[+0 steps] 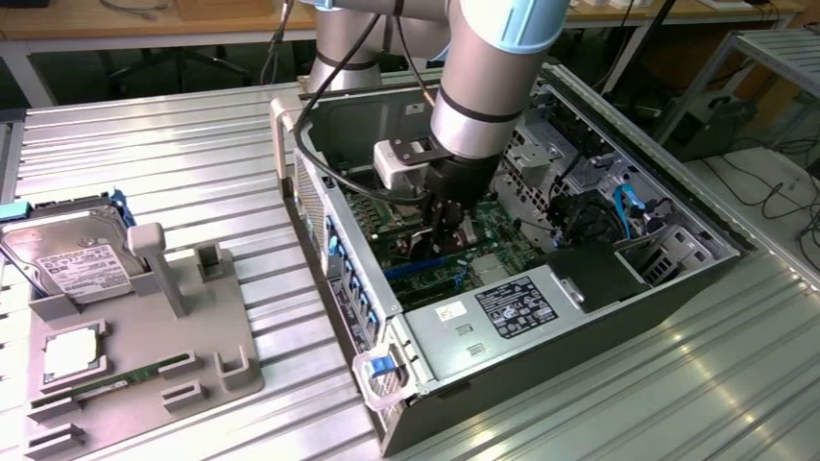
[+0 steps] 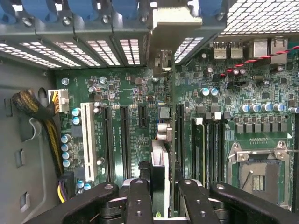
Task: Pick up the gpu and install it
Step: 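Insert the gpu into the slot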
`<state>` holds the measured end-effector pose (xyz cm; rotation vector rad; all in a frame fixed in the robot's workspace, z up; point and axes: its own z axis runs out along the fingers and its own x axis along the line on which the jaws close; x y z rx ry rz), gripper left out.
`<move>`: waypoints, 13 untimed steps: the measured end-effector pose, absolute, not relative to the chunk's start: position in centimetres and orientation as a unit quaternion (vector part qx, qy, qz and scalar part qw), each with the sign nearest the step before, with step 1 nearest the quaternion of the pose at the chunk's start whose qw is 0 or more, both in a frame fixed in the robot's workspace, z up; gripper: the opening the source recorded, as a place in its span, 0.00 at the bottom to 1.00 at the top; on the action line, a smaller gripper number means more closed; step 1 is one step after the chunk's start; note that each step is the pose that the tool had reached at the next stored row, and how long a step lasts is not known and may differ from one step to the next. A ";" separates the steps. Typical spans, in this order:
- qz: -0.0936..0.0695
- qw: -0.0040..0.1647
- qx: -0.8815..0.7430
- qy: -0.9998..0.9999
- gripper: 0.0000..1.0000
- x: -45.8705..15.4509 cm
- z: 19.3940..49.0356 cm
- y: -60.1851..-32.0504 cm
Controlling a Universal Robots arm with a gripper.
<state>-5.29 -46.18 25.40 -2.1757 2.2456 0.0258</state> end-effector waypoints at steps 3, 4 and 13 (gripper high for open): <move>0.008 0.007 -0.696 0.718 0.27 -5.5 25.1 -46.2; 0.008 0.007 -0.696 0.718 0.27 -5.5 25.1 -46.2; 0.008 0.008 -0.696 0.718 0.27 -5.5 25.0 -46.2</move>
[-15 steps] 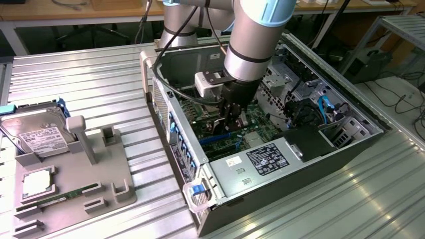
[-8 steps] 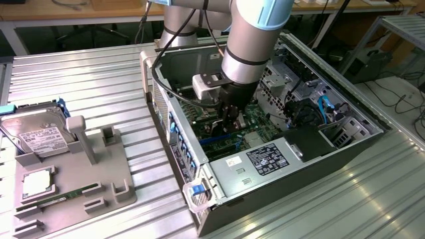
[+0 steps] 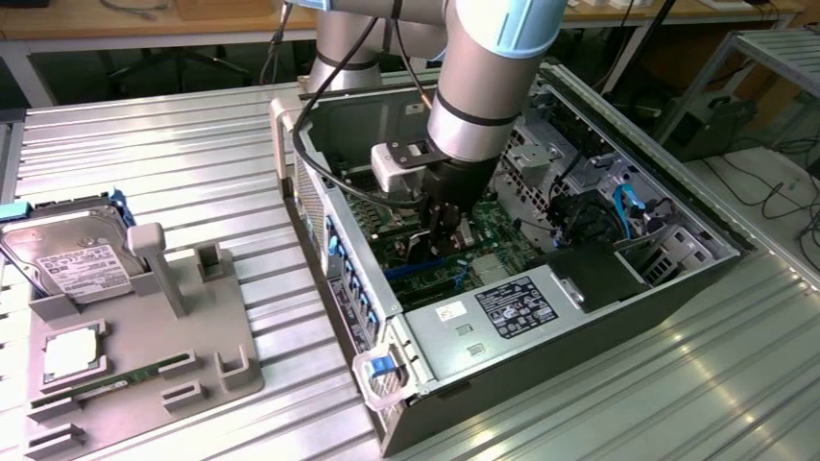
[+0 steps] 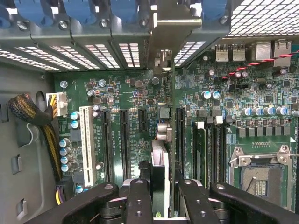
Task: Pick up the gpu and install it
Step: 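Insert the gpu into the slot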
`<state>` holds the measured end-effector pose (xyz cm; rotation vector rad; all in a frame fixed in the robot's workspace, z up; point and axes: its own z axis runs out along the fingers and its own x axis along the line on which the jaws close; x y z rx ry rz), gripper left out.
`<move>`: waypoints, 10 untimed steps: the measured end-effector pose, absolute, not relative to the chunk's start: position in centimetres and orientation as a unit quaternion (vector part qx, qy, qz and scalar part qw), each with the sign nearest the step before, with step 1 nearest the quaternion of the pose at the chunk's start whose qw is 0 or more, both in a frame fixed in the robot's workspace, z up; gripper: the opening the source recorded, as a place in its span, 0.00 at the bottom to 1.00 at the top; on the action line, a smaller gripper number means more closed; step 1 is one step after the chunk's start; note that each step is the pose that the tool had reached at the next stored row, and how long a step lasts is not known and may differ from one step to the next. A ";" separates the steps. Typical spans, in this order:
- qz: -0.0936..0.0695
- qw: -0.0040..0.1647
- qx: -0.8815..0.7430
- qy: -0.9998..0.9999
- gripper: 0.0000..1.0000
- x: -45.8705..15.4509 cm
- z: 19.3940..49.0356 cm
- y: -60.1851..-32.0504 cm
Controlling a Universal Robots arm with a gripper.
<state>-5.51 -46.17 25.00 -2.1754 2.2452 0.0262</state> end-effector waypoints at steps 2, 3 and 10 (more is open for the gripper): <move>0.008 0.007 -0.696 0.718 0.27 -5.5 24.8 -46.2; 0.008 0.007 -0.696 0.718 0.27 -5.5 24.7 -46.2; 0.008 0.007 -0.696 0.718 0.27 -5.5 24.4 -46.2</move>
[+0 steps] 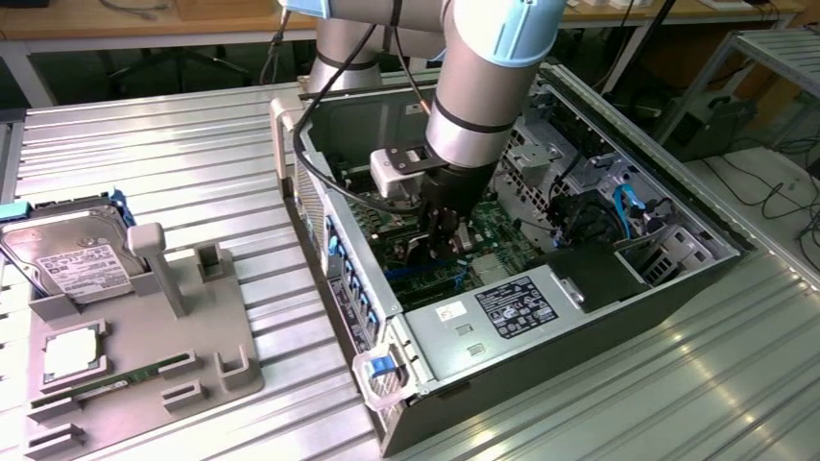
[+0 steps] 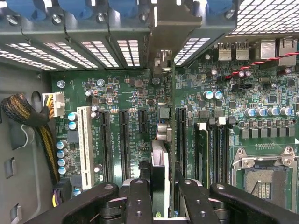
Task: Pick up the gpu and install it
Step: 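Insert the gpu into the slot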
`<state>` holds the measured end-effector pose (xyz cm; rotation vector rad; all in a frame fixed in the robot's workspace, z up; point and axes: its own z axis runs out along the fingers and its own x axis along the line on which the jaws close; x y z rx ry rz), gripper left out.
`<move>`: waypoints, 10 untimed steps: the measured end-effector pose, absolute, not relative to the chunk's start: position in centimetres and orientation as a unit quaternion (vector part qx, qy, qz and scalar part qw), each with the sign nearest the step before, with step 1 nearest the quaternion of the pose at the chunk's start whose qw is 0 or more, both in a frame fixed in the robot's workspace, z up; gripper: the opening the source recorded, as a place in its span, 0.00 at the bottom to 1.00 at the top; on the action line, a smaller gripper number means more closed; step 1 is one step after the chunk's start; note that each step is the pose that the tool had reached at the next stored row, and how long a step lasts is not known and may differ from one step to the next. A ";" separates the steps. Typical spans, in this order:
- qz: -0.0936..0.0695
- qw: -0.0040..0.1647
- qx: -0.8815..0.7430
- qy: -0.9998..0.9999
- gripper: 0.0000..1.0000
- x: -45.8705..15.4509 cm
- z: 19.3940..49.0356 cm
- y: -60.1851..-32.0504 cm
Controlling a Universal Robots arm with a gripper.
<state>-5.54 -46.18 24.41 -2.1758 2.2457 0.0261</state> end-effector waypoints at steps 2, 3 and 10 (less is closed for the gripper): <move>0.008 0.007 -0.696 0.718 0.27 -5.6 24.4 -46.2; 0.008 0.007 -0.696 0.718 0.27 -5.7 24.4 -46.2; 0.008 0.007 -0.696 0.718 0.27 -5.8 24.0 -46.2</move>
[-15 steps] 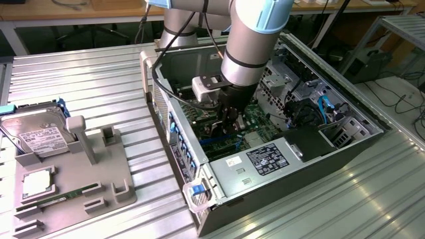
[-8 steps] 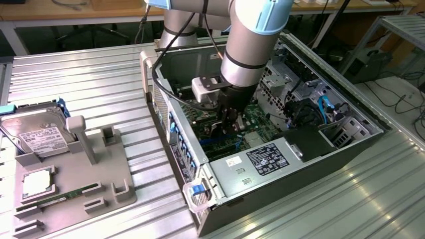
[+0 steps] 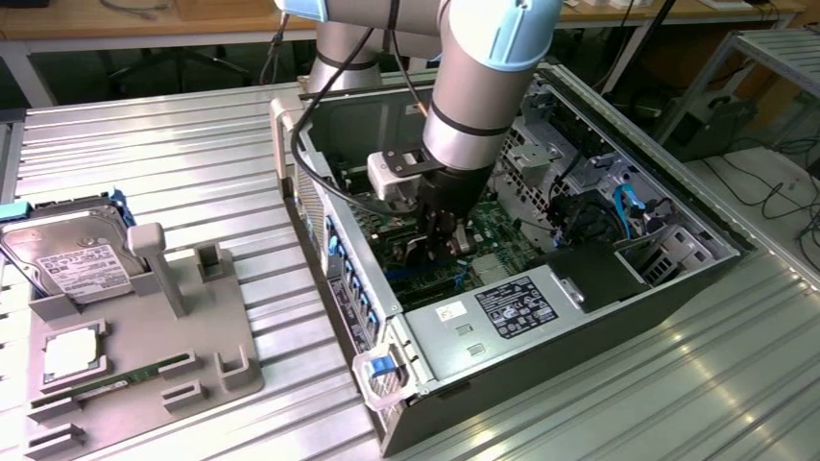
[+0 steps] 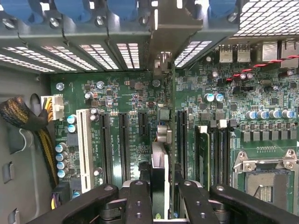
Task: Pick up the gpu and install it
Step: 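Insert the gpu into the slot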
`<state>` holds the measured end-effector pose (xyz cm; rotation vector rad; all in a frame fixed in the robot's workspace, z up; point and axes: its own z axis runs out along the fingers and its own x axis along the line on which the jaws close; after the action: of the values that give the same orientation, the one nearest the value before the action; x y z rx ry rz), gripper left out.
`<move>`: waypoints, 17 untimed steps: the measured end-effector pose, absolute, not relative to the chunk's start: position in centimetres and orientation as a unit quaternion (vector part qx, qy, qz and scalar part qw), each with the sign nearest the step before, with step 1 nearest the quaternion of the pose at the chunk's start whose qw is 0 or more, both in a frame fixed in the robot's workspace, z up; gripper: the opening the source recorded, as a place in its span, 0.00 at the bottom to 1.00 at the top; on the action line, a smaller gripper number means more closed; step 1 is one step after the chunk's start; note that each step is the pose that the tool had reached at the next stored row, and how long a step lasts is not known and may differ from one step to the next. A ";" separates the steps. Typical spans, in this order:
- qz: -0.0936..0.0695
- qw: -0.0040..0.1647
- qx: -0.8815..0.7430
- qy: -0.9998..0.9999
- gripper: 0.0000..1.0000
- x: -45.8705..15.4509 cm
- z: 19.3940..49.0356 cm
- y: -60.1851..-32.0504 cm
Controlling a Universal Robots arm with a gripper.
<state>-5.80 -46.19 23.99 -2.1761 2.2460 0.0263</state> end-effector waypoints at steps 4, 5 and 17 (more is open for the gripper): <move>0.009 0.007 -0.696 0.718 0.27 -5.8 23.9 -46.2; 0.009 0.007 -0.696 0.718 0.27 -5.8 23.9 -46.2; 0.009 0.007 -0.696 0.718 0.27 -5.8 24.3 -46.2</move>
<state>-5.79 -46.18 24.34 -2.1762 2.2458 0.0267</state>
